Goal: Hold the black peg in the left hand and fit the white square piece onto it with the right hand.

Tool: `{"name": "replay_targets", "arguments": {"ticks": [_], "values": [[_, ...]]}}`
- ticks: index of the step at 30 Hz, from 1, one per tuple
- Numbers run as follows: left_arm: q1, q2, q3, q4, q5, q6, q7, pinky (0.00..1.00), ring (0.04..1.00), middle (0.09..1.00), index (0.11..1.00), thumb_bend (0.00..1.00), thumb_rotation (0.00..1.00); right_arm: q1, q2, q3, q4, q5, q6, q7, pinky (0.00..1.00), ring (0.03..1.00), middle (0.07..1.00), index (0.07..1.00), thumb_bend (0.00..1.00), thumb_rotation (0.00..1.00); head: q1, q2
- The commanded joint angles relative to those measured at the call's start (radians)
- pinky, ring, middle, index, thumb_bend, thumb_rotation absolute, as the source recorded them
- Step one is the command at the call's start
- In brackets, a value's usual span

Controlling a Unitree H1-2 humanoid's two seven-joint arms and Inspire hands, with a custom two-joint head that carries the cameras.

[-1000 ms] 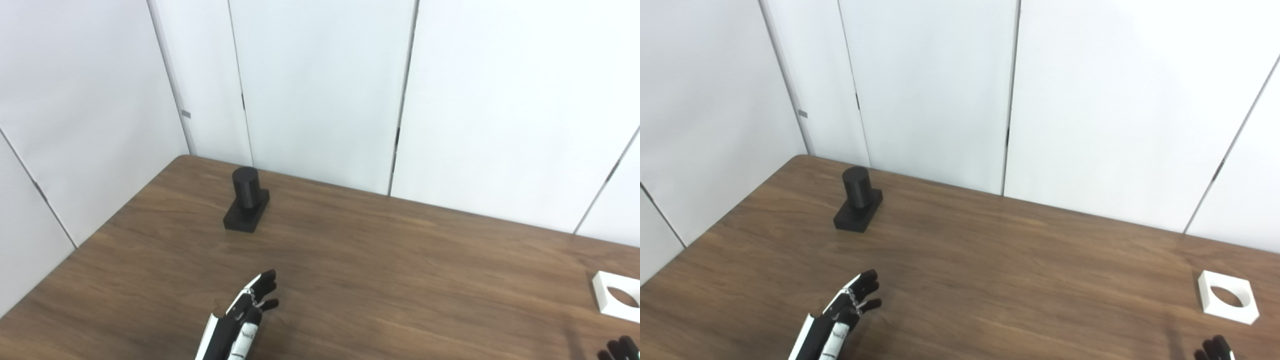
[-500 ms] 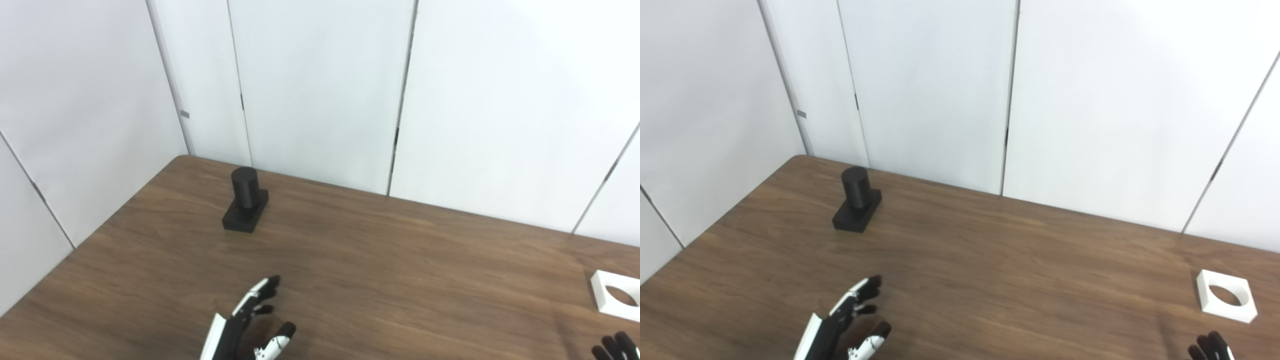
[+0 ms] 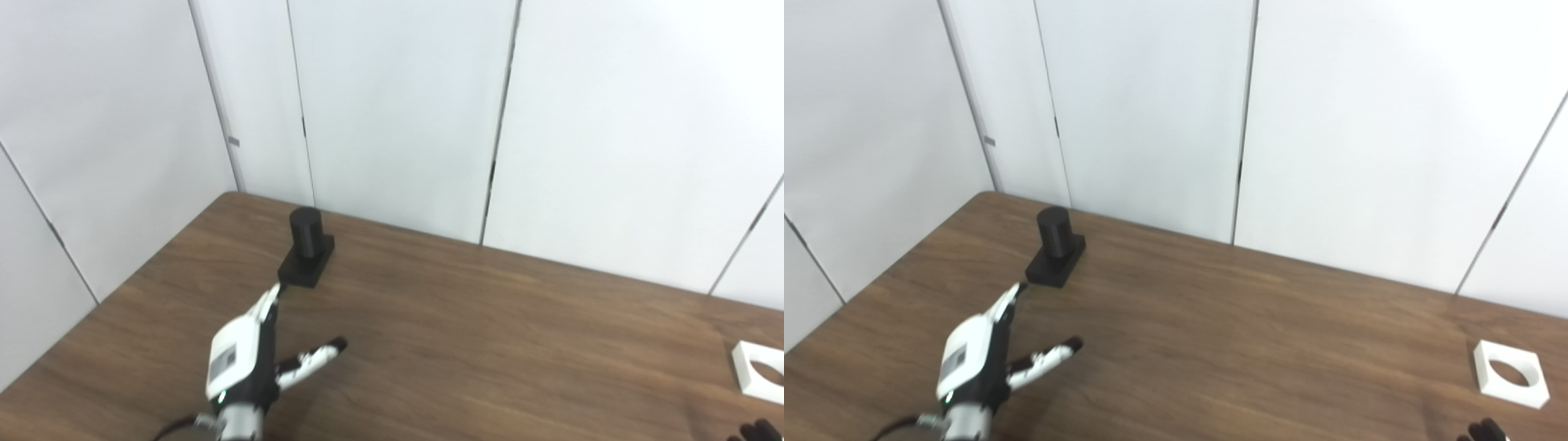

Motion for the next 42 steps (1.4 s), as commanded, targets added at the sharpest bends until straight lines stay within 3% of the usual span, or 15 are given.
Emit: {"name": "replay_targets", "arguments": {"ticks": [1,6,11,22,29,42], "values": [[-0.039,0.011,0.032,0.025,0.075,0.007,0.000,0.81,0.941,0.955,0.951,0.99,0.67,0.003,0.023,0.000,0.027,0.000,-0.025,0.006,0.88,0.923,0.927,0.920,0.83,0.90,0.001,0.001],[-0.122,0.044,0.067,0.139,0.105,0.005,0.034,0.88,0.957,0.959,0.924,0.98,0.71,0.006,0.026,0.002,0.017,0.006,-0.019,0.002,0.85,0.902,0.902,0.911,0.83,0.88,-0.002,0.002],[-0.189,0.082,0.072,0.256,0.087,0.003,0.086,0.90,0.955,0.947,0.909,0.95,0.69,0.008,0.026,0.002,0.016,0.005,-0.018,0.003,0.86,0.904,0.900,0.910,0.84,0.88,-0.004,0.004],[-0.334,0.116,0.111,0.484,0.115,0.007,0.098,0.96,0.959,0.946,0.920,0.91,0.72,0.014,0.027,0.005,0.008,0.003,-0.012,0.002,0.87,0.913,0.905,0.918,0.82,0.88,-0.007,0.008],[-0.403,0.136,0.106,0.575,0.117,0.007,0.097,0.91,0.948,0.942,0.909,0.93,0.73,0.019,0.027,0.006,0.004,0.010,-0.013,0.006,0.89,0.919,0.909,0.930,0.80,0.88,-0.011,0.011],[-0.495,0.121,0.108,0.720,0.124,0.007,0.137,0.89,0.925,0.922,0.902,0.95,0.71,0.029,0.029,0.009,-0.012,-0.004,-0.010,0.001,0.87,0.915,0.908,0.937,0.76,0.88,-0.016,0.016]]}}
